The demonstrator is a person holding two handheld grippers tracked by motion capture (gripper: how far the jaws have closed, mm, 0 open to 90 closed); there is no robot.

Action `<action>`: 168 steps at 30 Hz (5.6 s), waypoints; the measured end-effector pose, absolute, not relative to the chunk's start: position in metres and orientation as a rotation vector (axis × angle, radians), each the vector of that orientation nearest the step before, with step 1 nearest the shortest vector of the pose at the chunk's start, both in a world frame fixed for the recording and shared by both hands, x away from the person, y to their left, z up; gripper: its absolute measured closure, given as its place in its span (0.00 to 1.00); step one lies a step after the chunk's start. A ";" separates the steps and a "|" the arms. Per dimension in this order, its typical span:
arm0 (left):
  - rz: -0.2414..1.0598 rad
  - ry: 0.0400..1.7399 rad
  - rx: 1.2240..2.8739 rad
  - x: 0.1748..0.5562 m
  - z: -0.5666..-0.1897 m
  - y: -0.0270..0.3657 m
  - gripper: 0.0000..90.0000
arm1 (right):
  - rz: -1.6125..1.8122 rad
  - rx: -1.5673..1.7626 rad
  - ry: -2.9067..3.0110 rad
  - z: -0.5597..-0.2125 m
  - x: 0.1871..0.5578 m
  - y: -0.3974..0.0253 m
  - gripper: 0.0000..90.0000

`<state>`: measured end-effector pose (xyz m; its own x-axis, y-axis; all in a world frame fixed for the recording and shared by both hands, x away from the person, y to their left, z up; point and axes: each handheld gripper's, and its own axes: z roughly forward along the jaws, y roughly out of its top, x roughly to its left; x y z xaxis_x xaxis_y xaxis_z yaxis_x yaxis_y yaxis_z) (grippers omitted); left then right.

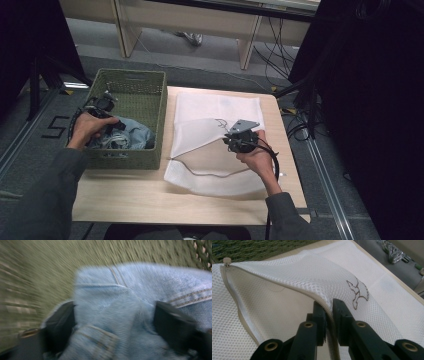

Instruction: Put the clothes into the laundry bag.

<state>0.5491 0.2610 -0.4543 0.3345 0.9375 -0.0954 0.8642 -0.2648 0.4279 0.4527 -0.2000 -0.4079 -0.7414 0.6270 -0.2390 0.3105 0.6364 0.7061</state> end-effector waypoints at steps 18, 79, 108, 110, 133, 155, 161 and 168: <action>0.273 1.076 2.201 0.540 -0.423 0.199 0.87 | 0.915 0.741 2.386 -0.408 0.454 -0.202 0.91; 0.414 1.320 2.479 0.555 -0.475 0.212 0.54 | 0.885 0.708 2.409 -0.414 0.452 -0.202 0.90; 0.465 1.135 2.252 0.518 -0.369 0.222 0.86 | 0.930 0.758 2.380 -0.406 0.450 -0.208 0.92; 0.487 1.104 2.247 0.513 -0.357 0.221 0.86 | 0.930 0.740 2.376 -0.405 0.451 -0.208 0.92; 0.523 0.911 2.100 0.444 -0.270 0.243 0.88 | 0.919 0.748 2.376 -0.405 0.450 -0.208 0.92; 0.483 0.768 1.961 0.402 -0.203 0.241 0.88 | 0.923 0.754 2.369 -0.402 0.450 -0.210 0.94; 0.434 0.696 1.942 0.388 -0.190 0.222 0.88 | 0.930 0.719 2.364 -0.398 0.451 -0.212 0.95; 0.281 0.560 1.924 0.372 -0.177 0.182 0.88 | 0.932 0.738 2.362 -0.397 0.451 -0.213 0.95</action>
